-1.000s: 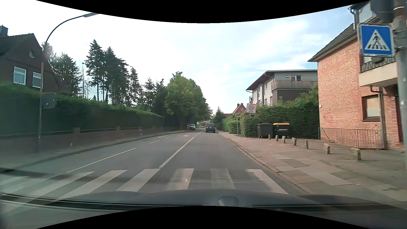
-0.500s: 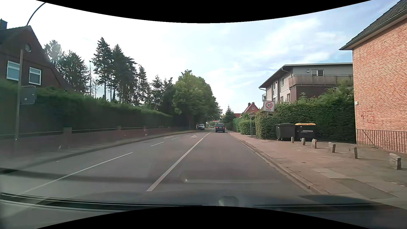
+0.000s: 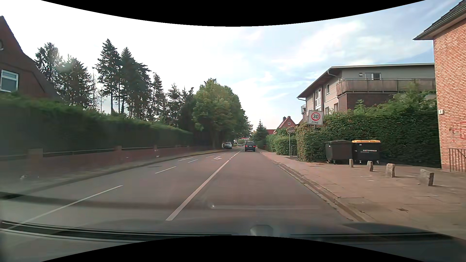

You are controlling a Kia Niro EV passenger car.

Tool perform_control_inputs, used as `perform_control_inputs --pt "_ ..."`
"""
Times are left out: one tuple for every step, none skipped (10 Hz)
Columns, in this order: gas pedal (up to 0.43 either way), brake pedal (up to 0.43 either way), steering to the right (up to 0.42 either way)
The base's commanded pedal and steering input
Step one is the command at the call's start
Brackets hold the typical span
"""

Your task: Follow the waypoints while adhering to traffic rules and regulations

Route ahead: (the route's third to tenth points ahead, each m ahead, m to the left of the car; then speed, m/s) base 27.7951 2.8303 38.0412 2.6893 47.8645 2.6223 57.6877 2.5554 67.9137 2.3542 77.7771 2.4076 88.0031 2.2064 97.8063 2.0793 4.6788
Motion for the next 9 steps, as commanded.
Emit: perform_control_inputs --pt "0.130 0.000 0.006" --pt "0.150 0.000 0.007" --pt "0.150 0.000 0.009" --pt "0.177 0.000 0.010" --pt "0.177 0.000 0.008" --pt "0.177 0.000 0.007" --pt "0.197 0.000 0.007" --pt "0.197 0.000 0.007" --pt "0.209 0.000 0.009"
